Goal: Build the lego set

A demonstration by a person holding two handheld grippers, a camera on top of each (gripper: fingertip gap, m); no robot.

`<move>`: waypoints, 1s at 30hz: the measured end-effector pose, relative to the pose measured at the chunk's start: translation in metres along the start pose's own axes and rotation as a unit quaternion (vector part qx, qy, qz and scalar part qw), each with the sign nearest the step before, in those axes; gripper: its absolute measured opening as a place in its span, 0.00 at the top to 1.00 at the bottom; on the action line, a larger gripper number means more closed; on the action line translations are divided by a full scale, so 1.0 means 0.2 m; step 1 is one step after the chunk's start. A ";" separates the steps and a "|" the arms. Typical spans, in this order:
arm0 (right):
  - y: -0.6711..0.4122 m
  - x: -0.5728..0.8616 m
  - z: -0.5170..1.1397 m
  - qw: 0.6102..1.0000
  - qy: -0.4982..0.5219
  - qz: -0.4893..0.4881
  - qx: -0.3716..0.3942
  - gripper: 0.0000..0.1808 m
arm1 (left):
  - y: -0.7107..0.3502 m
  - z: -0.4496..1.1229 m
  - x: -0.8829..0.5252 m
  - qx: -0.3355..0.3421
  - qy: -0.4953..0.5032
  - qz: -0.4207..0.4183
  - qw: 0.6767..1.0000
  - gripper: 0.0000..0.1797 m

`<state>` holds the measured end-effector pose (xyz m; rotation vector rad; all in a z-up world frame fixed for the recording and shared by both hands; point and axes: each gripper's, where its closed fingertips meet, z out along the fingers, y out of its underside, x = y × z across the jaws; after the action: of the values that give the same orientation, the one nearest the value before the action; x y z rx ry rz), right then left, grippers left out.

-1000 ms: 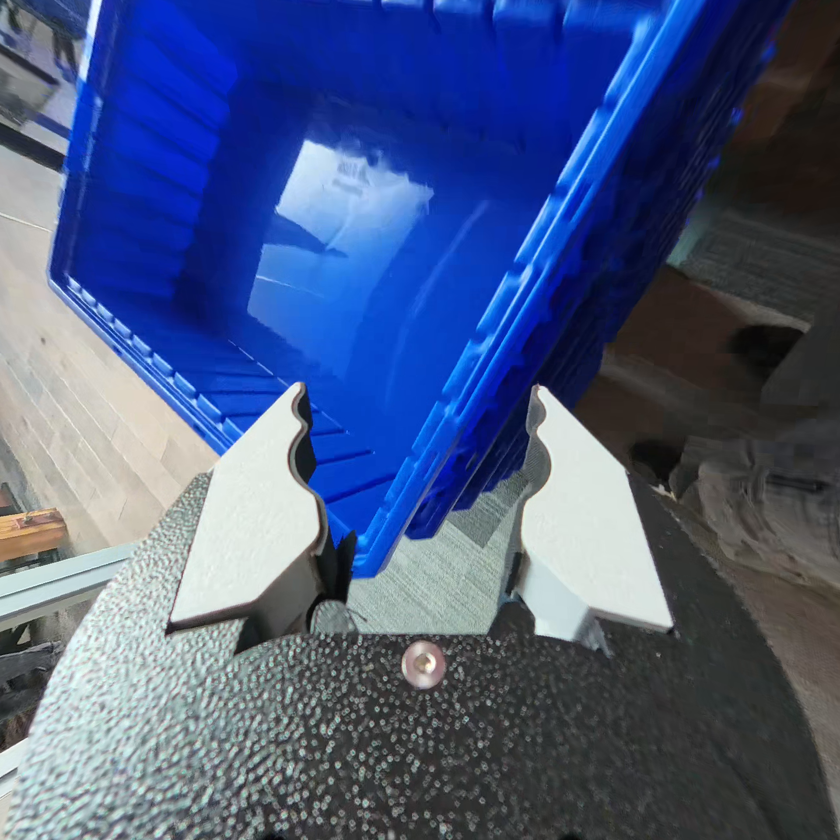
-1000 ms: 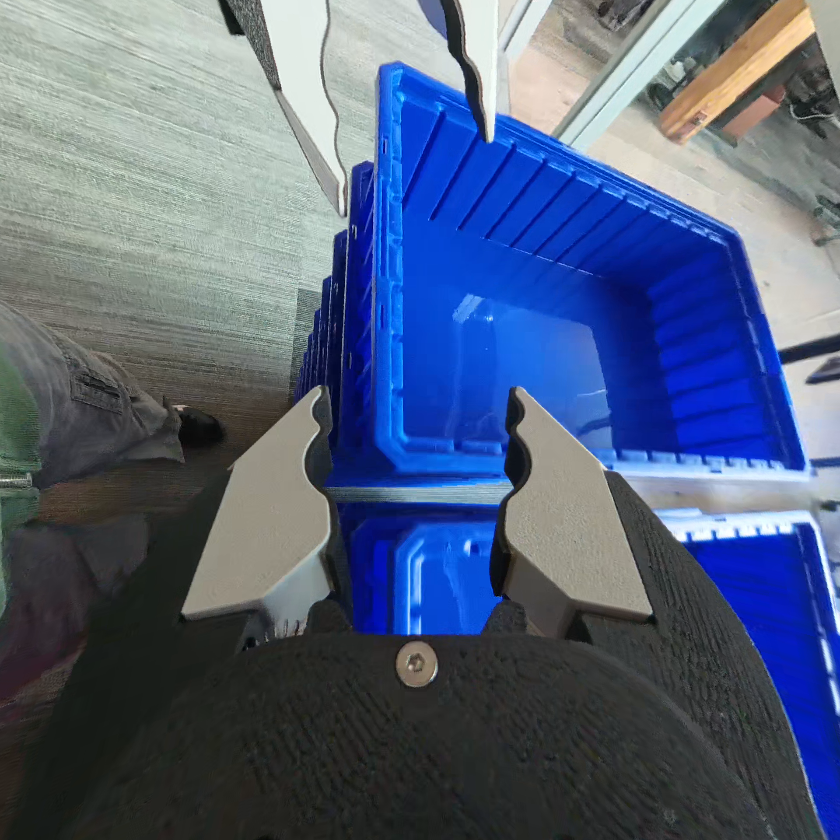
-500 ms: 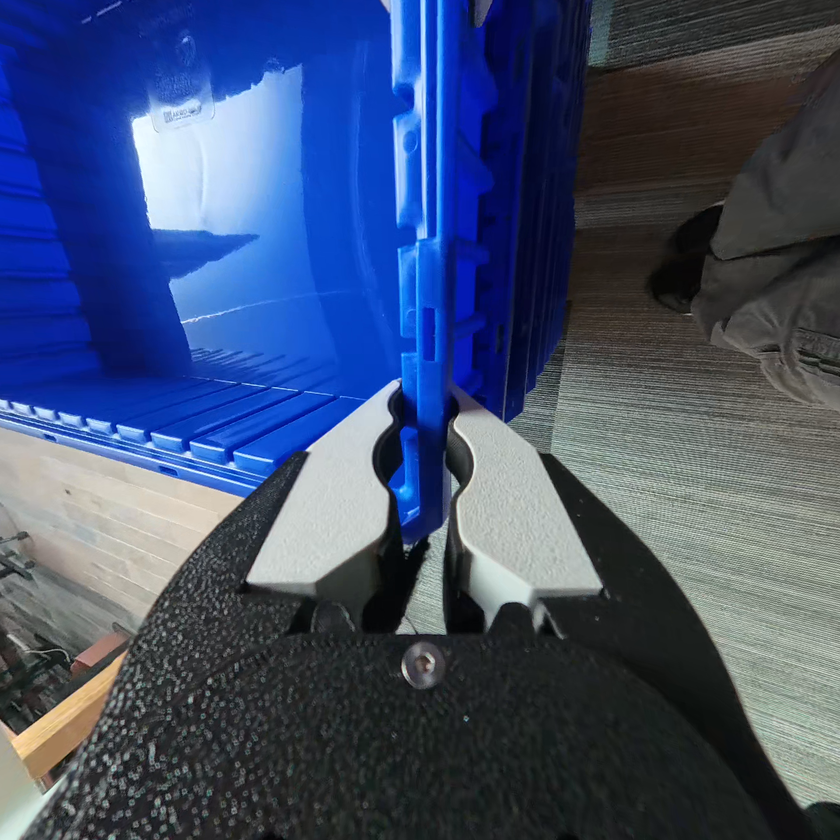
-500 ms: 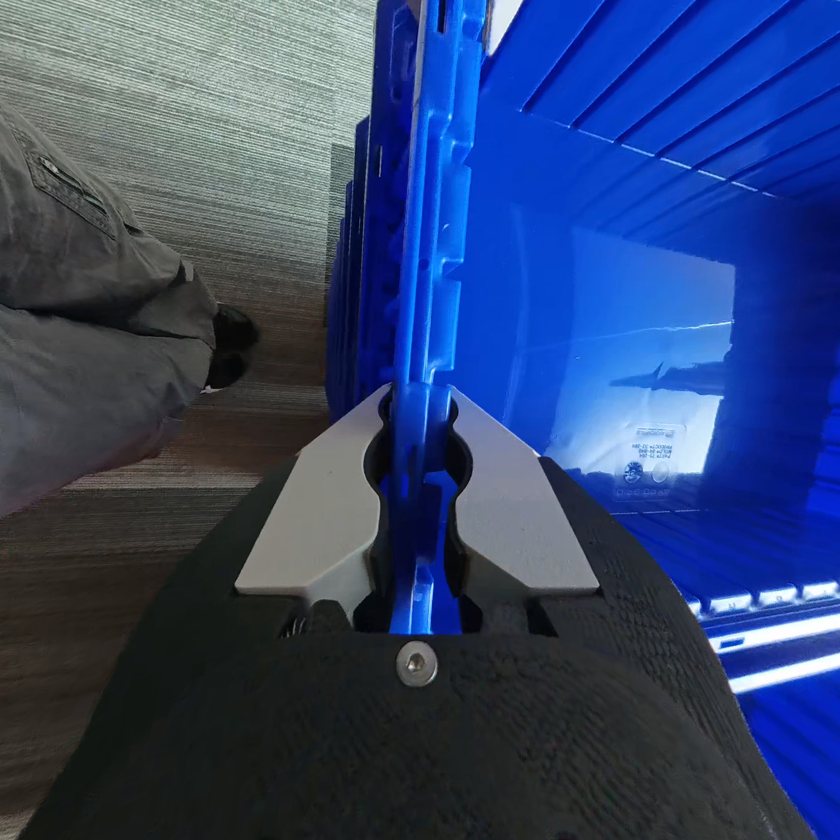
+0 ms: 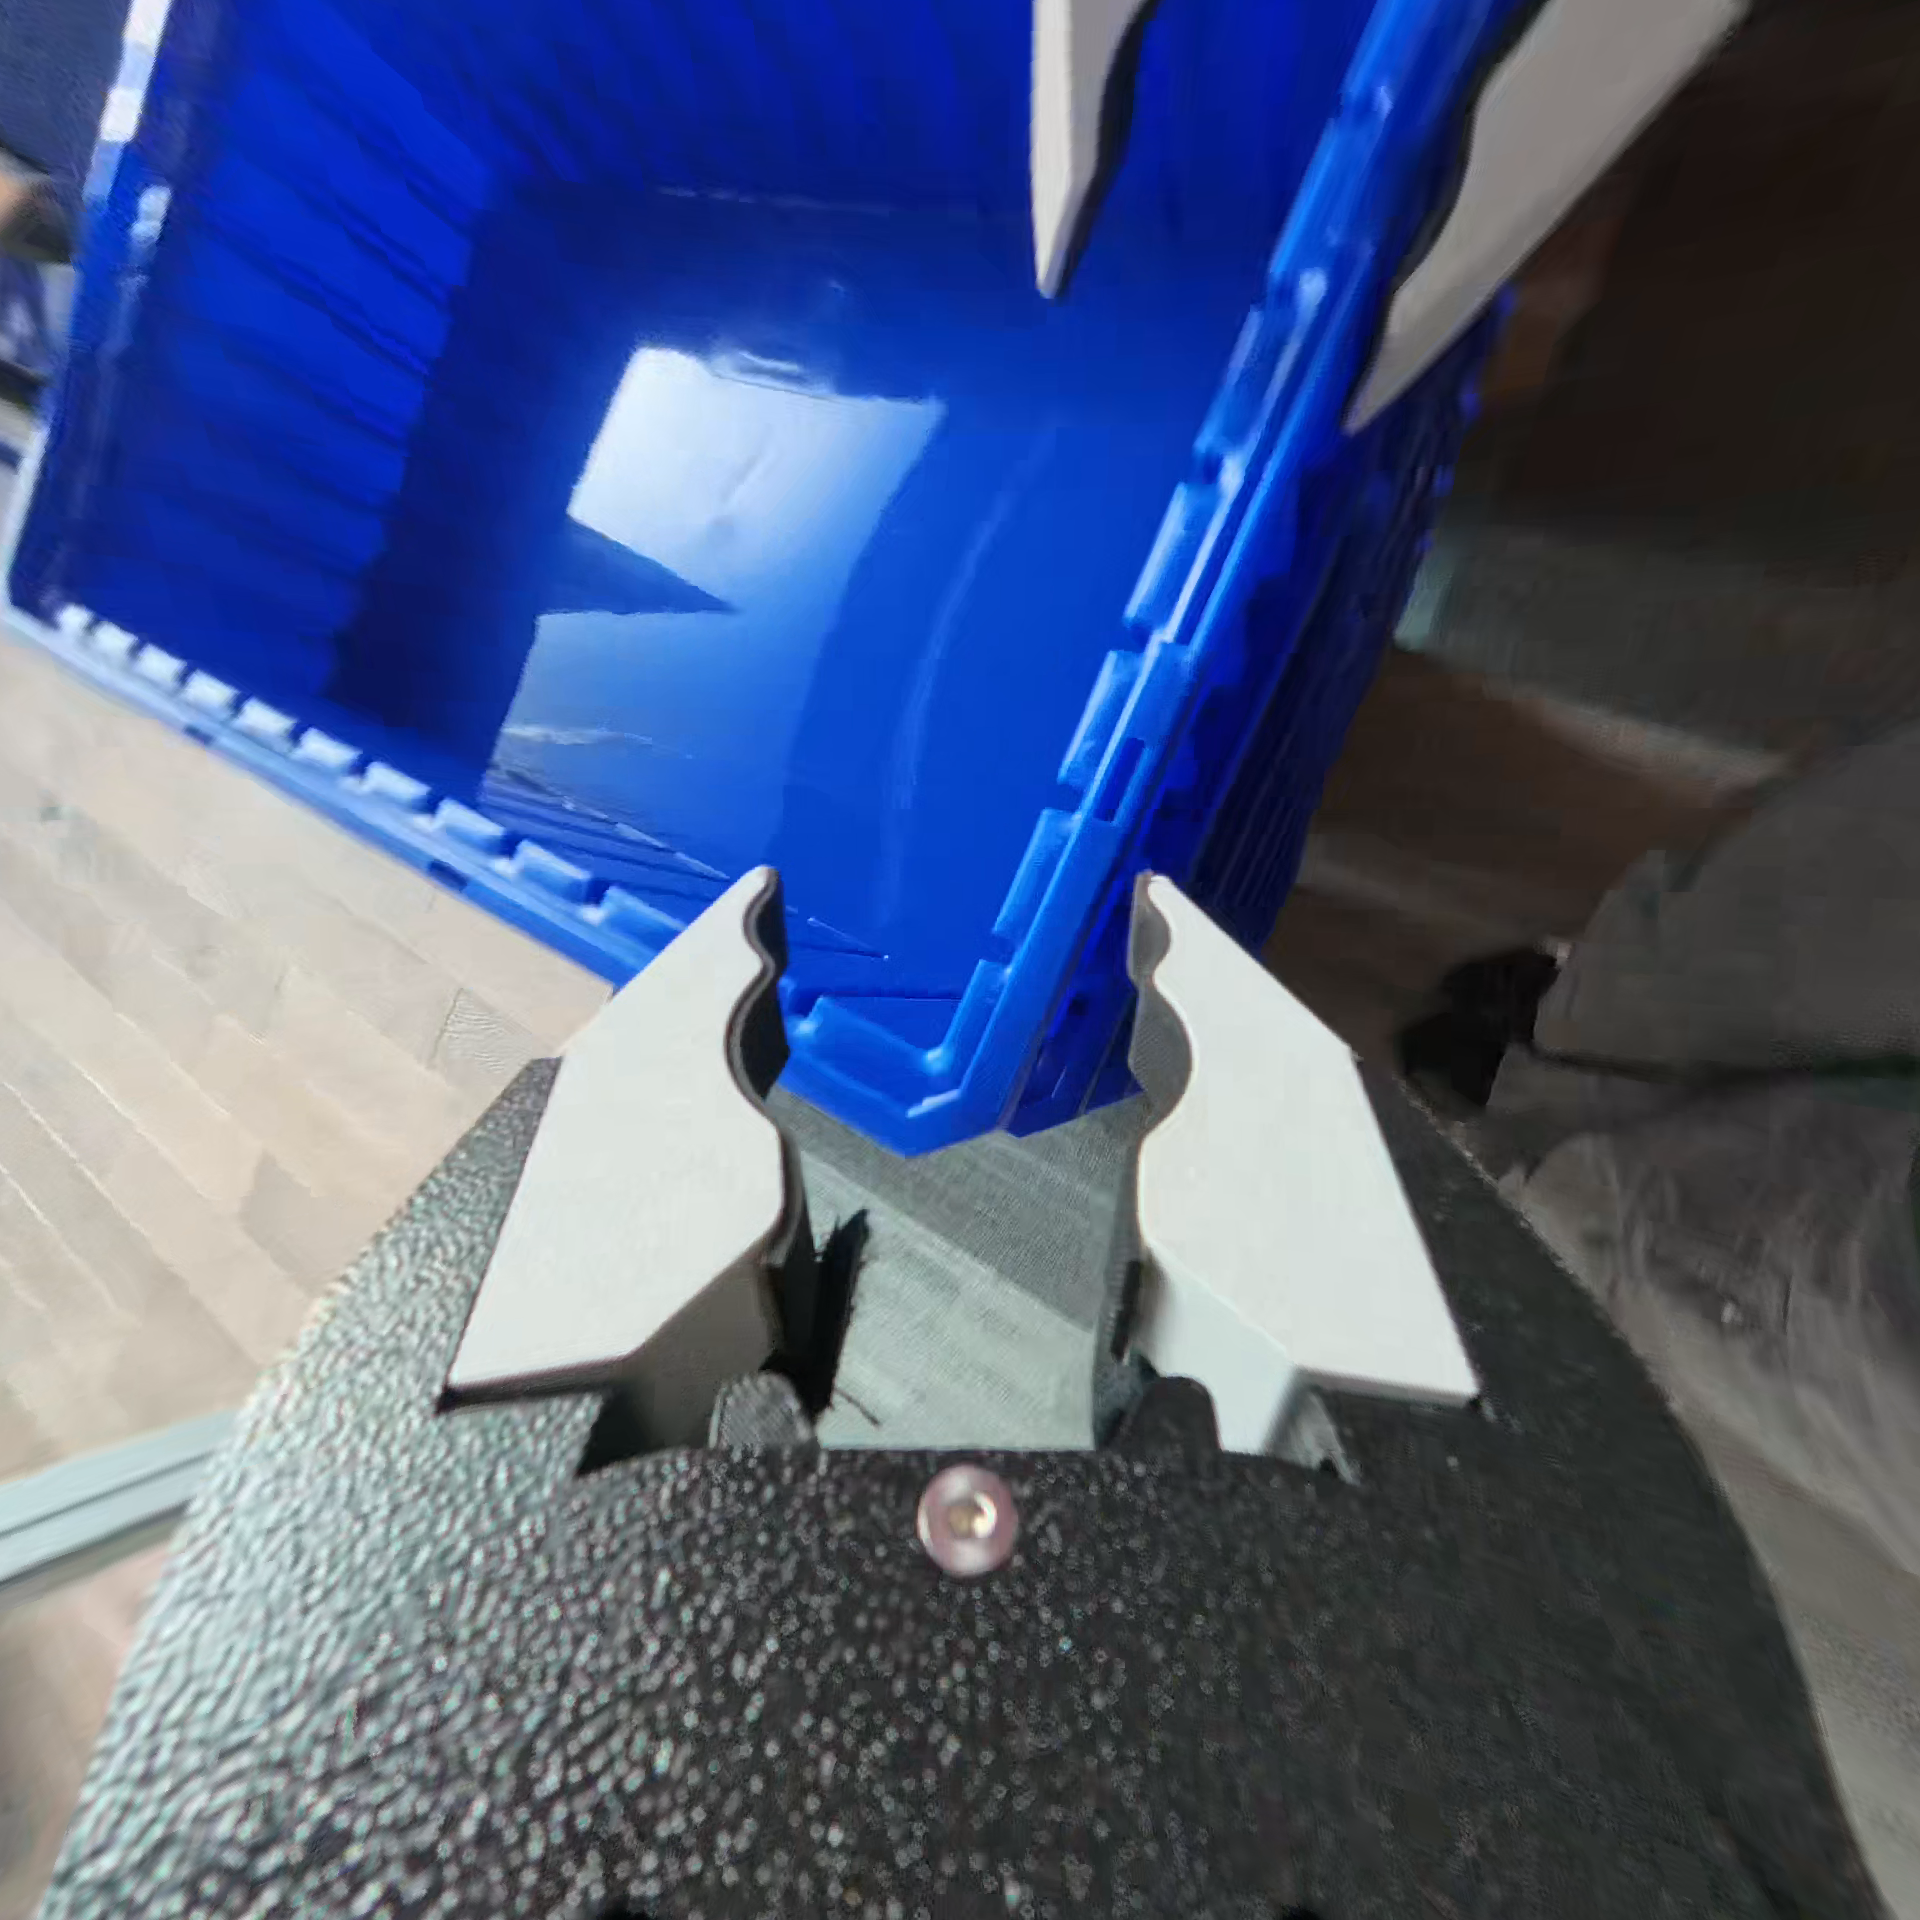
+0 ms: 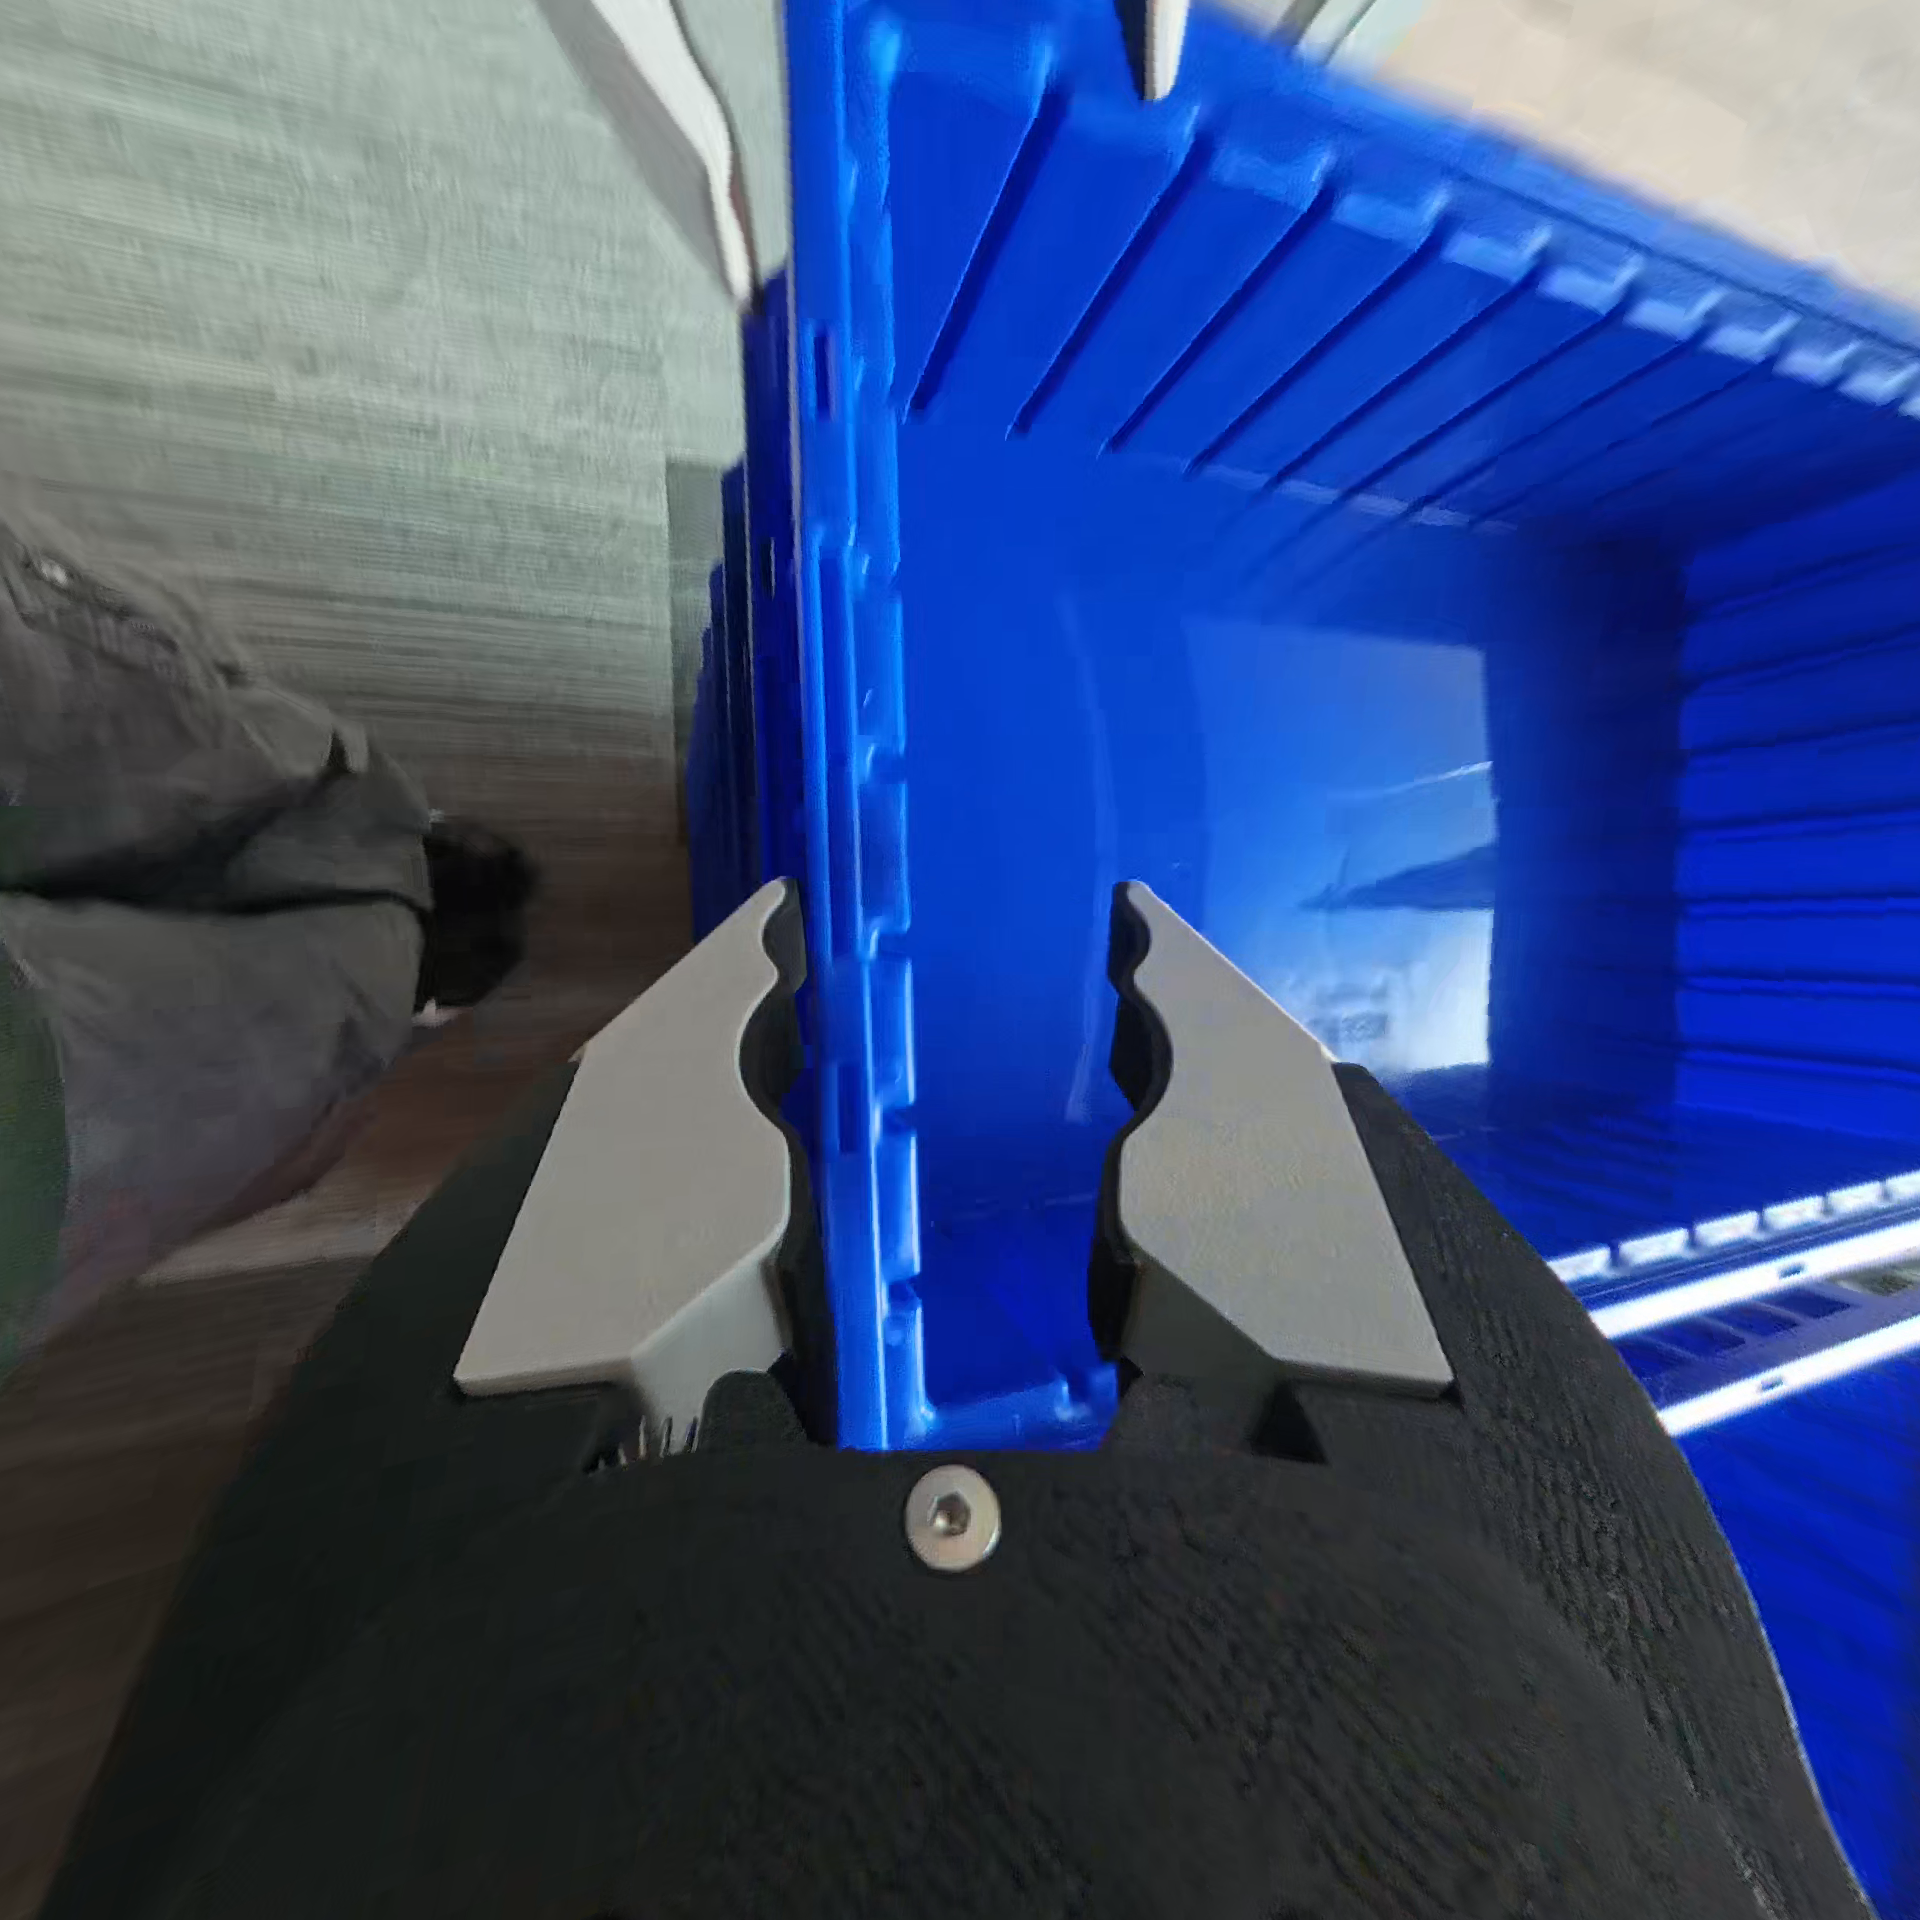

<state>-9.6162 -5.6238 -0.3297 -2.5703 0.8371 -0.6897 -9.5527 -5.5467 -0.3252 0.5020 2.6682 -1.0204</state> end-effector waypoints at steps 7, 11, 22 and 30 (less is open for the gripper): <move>-0.89 0.12 -0.14 0.968 0.031 0.035 0.247 0.54 | 0.32 -0.75 -0.16 0.117 -0.209 -0.270 0.933 0.45; -1.54 -0.07 -0.07 0.924 -0.038 0.031 0.379 0.46 | 0.78 -1.26 -0.05 0.099 -0.323 -0.372 0.865 0.37; -3.11 -0.58 0.51 0.861 -0.122 0.016 0.493 0.33 | 1.98 -2.50 0.29 0.030 -0.537 -0.453 0.711 0.30; -3.76 -0.38 0.94 0.870 -0.044 -0.009 0.491 0.30 | 2.61 -2.80 -0.23 0.041 -0.565 -0.440 0.697 0.16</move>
<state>-9.2289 -4.9691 -0.1635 -1.6565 0.2805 -0.7352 -9.3586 -4.8122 -0.2137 -1.1798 1.5647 -1.0699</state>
